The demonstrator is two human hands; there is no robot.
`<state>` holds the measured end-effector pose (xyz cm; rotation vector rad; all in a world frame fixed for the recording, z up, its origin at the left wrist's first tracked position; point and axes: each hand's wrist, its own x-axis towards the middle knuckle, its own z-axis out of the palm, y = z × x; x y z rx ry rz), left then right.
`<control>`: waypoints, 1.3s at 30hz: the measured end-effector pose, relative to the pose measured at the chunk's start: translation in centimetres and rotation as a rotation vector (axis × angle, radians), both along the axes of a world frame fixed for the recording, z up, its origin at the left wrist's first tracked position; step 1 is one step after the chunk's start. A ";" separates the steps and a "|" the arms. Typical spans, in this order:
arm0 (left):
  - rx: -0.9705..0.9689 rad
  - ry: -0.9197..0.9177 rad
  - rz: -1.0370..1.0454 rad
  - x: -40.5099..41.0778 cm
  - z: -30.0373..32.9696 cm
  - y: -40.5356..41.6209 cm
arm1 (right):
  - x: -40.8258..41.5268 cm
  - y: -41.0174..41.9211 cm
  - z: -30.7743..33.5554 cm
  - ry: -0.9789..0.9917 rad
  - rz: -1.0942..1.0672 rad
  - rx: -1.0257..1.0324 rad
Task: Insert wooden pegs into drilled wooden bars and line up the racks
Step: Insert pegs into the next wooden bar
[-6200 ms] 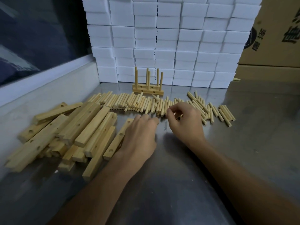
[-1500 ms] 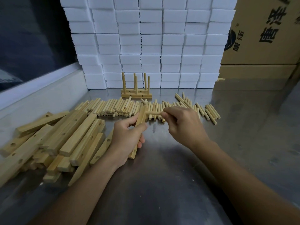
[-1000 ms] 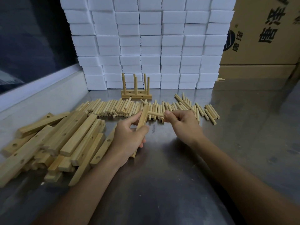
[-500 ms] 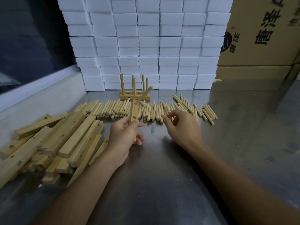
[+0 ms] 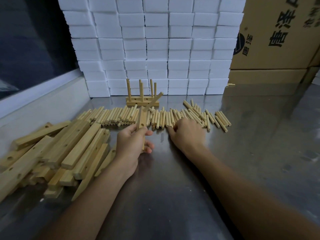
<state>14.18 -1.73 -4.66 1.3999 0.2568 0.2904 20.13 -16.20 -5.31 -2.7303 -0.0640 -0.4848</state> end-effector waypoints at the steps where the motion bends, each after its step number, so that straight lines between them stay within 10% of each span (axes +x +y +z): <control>1: -0.001 0.001 -0.001 0.0 0.0 0.0 | -0.1 0.0 0.1 -0.009 -0.004 0.009; 16: -0.020 0.002 -0.029 -0.4 0.5 0.3 | -2.3 -1.8 1.7 -0.482 0.112 0.442; 24: -0.026 -0.004 -0.037 -0.6 0.5 0.3 | -2.3 -1.9 2.1 -0.119 0.205 1.277; 39: -0.021 -0.002 -0.042 -0.5 0.3 0.4 | -1.9 -2.6 2.4 0.229 0.176 1.703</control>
